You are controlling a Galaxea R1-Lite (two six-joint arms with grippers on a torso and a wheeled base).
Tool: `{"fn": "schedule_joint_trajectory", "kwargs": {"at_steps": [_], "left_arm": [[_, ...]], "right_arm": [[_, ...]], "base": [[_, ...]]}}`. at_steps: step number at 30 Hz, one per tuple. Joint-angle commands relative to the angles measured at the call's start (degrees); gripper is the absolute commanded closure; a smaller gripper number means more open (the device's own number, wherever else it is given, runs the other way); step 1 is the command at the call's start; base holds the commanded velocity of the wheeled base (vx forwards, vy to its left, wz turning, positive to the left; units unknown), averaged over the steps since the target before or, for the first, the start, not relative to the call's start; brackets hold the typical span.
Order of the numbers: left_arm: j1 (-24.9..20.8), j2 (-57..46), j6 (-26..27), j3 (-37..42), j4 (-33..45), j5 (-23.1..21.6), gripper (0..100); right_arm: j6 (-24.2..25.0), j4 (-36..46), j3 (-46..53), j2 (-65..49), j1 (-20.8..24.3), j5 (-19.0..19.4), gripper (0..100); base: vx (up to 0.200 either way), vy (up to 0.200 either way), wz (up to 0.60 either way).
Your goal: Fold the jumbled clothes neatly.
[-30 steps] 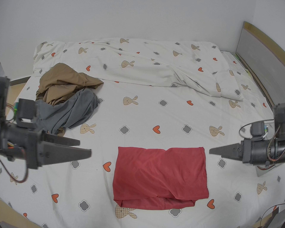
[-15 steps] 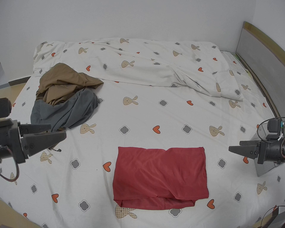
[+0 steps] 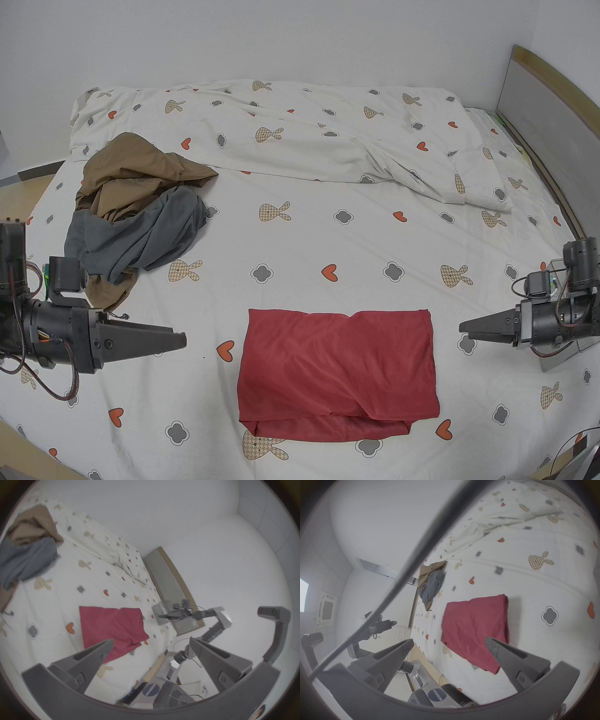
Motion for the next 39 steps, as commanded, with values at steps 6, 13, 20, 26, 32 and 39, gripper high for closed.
{"fn": "schedule_joint_trajectory", "kwargs": {"at_steps": [6, 13, 20, 26, 32, 39], "left_arm": [[9.4, 23.8, 8.0, -1.2, -0.2, -14.6, 0], [9.4, 31.6, 10.5, -5.0, -0.2, -14.6, 0], [9.3, 34.0, 10.7, -6.4, -0.4, -14.5, 0], [9.3, 34.5, 10.7, -7.2, -0.5, -14.5, 0], [9.3, 35.5, 10.7, -7.8, -0.5, -14.5, 0], [9.4, 37.5, 10.7, -8.1, -1.9, -14.5, 0]], "right_arm": [[-9.6, -13.6, -2.0, 31.6, -5.7, 5.0, 0], [-9.7, -18.5, -2.2, 36.7, -2.8, 4.7, 0], [-9.0, -19.9, -4.4, 38.9, 0.1, 2.6, 0], [-8.9, -19.8, -5.3, 40.2, 3.5, -5.4, 0], [-5.6, -19.8, -6.2, 40.2, 5.2, -7.0, 0], [0.9, -19.8, -8.0, 40.0, 8.0, -6.4, 0]], "base": [[0.000, 0.000, 0.00], [0.000, 0.000, 0.00], [0.000, 0.000, 0.00], [0.000, 0.000, 0.00], [0.000, 0.000, 0.00], [0.000, 0.000, 0.00]]}}
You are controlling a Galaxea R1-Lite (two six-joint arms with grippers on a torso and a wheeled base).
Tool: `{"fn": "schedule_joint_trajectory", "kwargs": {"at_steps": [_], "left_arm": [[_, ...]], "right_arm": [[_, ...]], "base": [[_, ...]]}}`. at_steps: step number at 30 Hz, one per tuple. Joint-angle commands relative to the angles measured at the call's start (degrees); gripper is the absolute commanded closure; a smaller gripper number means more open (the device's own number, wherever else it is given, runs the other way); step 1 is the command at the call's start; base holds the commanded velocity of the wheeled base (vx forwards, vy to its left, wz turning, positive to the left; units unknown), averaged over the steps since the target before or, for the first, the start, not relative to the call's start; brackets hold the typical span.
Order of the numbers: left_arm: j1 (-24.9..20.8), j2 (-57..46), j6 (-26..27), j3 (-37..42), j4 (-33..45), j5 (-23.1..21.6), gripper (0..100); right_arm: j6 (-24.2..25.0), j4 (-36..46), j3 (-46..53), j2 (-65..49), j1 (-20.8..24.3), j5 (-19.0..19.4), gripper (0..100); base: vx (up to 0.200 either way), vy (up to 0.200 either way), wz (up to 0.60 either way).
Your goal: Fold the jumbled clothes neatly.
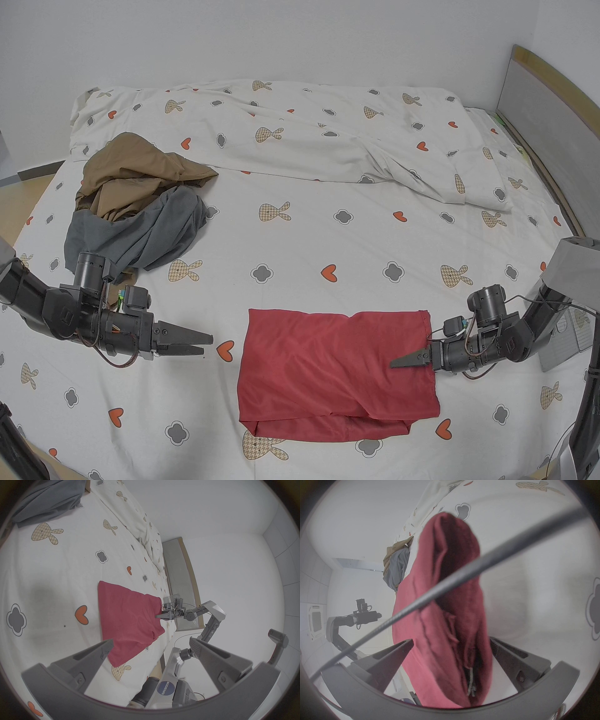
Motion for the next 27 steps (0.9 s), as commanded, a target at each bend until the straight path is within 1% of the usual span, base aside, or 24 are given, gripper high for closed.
{"fn": "schedule_joint_trajectory", "kwargs": {"at_steps": [1, 4, 9, 16, 23, 26, 27], "left_arm": [[0.1, 2.4, 0.0, -0.3, -1.3, 0.0, 0], [0.1, 4.7, 0.0, -0.7, -3.2, 0.0, 0], [0.2, 8.2, 0.0, -1.8, -6.5, 0.0, 0], [-0.2, 12.7, 0.0, -5.4, -6.7, 0.0, 0], [-2.7, 16.2, -0.1, -7.2, -6.7, 0.4, 0], [-3.8, 17.3, -0.1, -7.7, -6.7, 1.5, 0], [-4.6, 18.5, -0.1, -8.3, -6.7, 2.7, 0]], "right_arm": [[1.5, -0.1, -0.9, -0.1, 2.3, 0.4, 0], [2.7, -0.1, -1.1, -0.2, 3.5, 1.4, 0], [2.9, -0.1, -1.5, -0.1, 4.2, 1.8, 0], [2.4, -0.2, -1.1, 0.0, 4.2, 1.9, 0], [2.4, -0.2, -1.0, 0.0, 4.2, 1.9, 0], [2.4, -0.3, -1.0, 0.0, 4.2, 1.9, 0], [2.4, -0.3, -0.9, 0.0, 4.2, 1.9, 0]], "base": [[0.000, 0.000, 0.00], [0.000, 0.000, 0.00], [0.000, 0.000, 0.00], [0.000, 0.000, 0.00], [0.000, 0.000, 0.00], [0.000, 0.000, 0.00], [0.000, 0.000, 0.00]]}}
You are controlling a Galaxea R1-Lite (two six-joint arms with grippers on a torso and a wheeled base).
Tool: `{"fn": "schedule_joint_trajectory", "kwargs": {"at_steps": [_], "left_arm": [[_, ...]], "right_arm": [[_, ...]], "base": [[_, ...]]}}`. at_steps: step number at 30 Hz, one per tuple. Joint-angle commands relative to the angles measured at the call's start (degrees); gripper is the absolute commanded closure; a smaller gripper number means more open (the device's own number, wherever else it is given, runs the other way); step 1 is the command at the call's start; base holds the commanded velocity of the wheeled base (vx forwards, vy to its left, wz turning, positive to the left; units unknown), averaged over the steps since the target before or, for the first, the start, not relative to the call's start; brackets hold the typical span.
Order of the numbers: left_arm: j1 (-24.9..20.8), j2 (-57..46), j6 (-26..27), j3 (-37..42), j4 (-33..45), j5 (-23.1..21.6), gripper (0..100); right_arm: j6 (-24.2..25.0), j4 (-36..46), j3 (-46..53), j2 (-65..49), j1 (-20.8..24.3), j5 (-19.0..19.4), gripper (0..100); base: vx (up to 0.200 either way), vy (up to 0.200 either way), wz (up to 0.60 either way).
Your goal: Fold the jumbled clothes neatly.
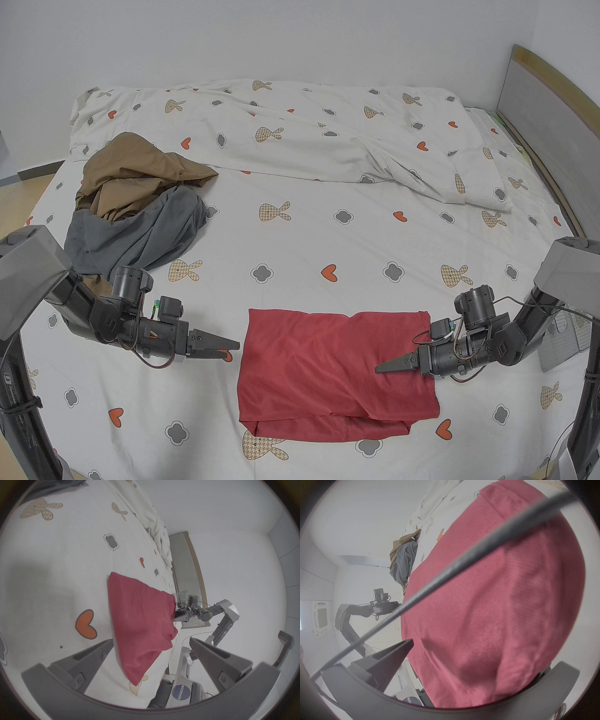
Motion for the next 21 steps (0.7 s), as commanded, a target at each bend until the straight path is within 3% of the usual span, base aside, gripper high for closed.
{"fn": "schedule_joint_trajectory", "kwargs": {"at_steps": [1, 16, 21], "left_arm": [[-2.0, 3.9, 0.0, -1.3, 0.0, 1.7, 0], [-5.7, 11.7, -0.6, -9.1, 0.3, 2.1, 0], [-9.0, 11.8, -1.2, -9.9, 0.6, 2.1, 0]], "right_arm": [[0.0, 0.0, 0.1, 0.0, 0.0, 0.0, 0], [-0.1, 0.0, 0.1, 0.0, 0.1, 0.0, 0], [-0.1, 0.0, 0.0, 0.0, 0.2, 0.0, 0]], "base": [[0.000, 0.000, 0.00], [0.000, 0.000, 0.00], [0.000, 0.000, 0.00]]}}
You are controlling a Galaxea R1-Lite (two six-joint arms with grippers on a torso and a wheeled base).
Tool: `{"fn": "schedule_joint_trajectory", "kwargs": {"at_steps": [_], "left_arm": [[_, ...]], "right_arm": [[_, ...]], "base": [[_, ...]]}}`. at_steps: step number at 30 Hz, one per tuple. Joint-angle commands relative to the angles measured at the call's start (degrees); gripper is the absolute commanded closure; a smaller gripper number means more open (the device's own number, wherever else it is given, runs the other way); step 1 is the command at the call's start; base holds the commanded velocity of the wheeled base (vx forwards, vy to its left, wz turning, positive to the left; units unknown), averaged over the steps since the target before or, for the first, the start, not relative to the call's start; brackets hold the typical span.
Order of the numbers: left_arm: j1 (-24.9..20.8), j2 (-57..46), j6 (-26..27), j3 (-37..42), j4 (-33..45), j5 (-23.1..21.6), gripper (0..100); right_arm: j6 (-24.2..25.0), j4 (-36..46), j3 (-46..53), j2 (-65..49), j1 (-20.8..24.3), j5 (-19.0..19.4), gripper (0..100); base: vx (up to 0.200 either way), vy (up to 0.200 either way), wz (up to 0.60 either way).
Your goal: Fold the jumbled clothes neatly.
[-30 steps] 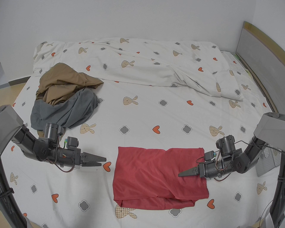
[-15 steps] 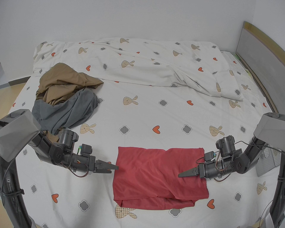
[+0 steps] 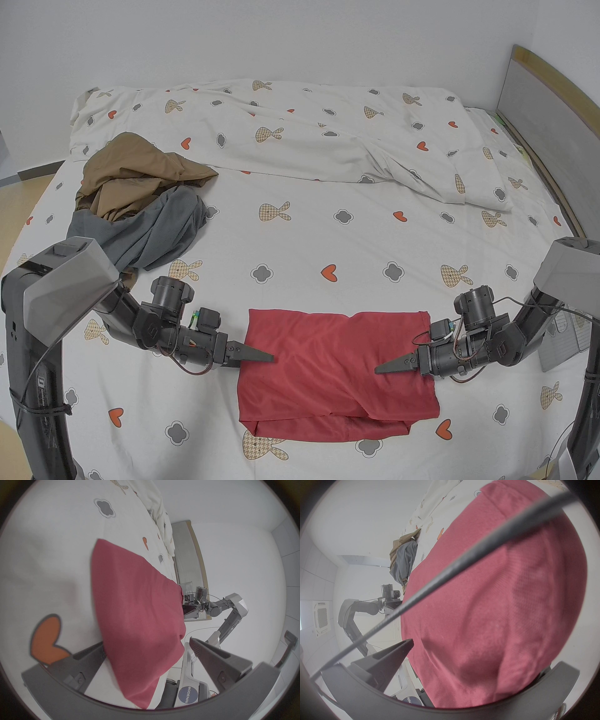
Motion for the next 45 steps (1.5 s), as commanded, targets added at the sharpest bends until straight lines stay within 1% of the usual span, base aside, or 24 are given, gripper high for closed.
{"fn": "schedule_joint_trajectory", "kwargs": {"at_steps": [1, 2, 5, 7, 8, 12, 19, 21, 26, 32, 39, 44, 45], "left_arm": [[-2.7, 1.2, -0.2, -0.7, 0.0, 0.0, 0], [-4.1, 1.2, -0.2, -0.7, 0.0, 0.0, 0], [-6.1, 1.3, -0.3, -1.2, 0.0, 0.0, 0], [-6.1, 1.3, -0.3, -1.2, 0.0, 0.0, 0], [-7.6, 1.6, -0.3, -1.9, 0.0, 0.0, 0], [-8.5, 2.0, -0.4, -2.9, 0.3, 0.0, 0], [-8.8, 2.6, -0.6, -4.2, 0.8, 0.0, 0], [-9.1, 3.2, -0.6, -5.1, 0.8, 0.0, 0], [-9.3, 3.3, -0.6, -5.4, 0.8, 0.0, 0], [-9.3, 3.3, -0.6, -5.4, 0.8, 0.0, 0], [-9.3, 3.3, -0.6, -5.4, 0.8, 0.0, 0], [-9.3, 3.3, -0.6, -5.4, 0.8, 0.0, 0], [-9.4, 3.3, -0.6, -5.4, 0.8, 0.0, 0]], "right_arm": [[0.1, 0.0, -0.1, 0.0, 0.1, -0.1, 0], [0.1, 0.0, -0.2, -0.1, 0.2, 0.0, 0], [0.3, 0.0, -0.3, -0.2, 1.1, 0.0, 0], [0.3, 0.0, -0.3, -0.2, 1.1, 0.0, 0], [0.5, 0.0, -0.6, -0.1, 2.0, 0.0, 0], [0.6, 0.0, -1.1, 0.0, 2.7, 0.0, 0], [0.7, 0.1, -2.3, 0.1, 3.4, 0.7, 0], [1.0, 0.1, -3.5, 0.1, 4.6, 0.8, 0], [2.3, 0.1, -4.1, 0.1, 4.9, 1.0, 0], [2.4, 0.2, -5.0, 0.2, 6.3, 1.0, 0], [2.4, 0.6, -5.7, 0.3, 6.8, 0.9, 0], [2.4, 0.6, -6.0, 0.4, 7.6, 0.5, 0], [2.4, 0.8, -6.4, 0.9, 8.3, 0.1, 0]], "base": [[0.000, 0.000, 0.00], [0.000, 0.000, 0.00], [0.000, 0.000, 0.00], [0.000, 0.000, 0.00], [0.000, 0.000, 0.00], [0.000, 0.000, 0.00], [0.000, 0.000, 0.00], [0.000, 0.000, 0.00], [0.000, 0.000, 0.00], [0.000, 0.000, 0.00], [0.000, 0.000, 0.00], [0.000, 0.000, 0.00], [0.000, 0.000, 0.00]]}}
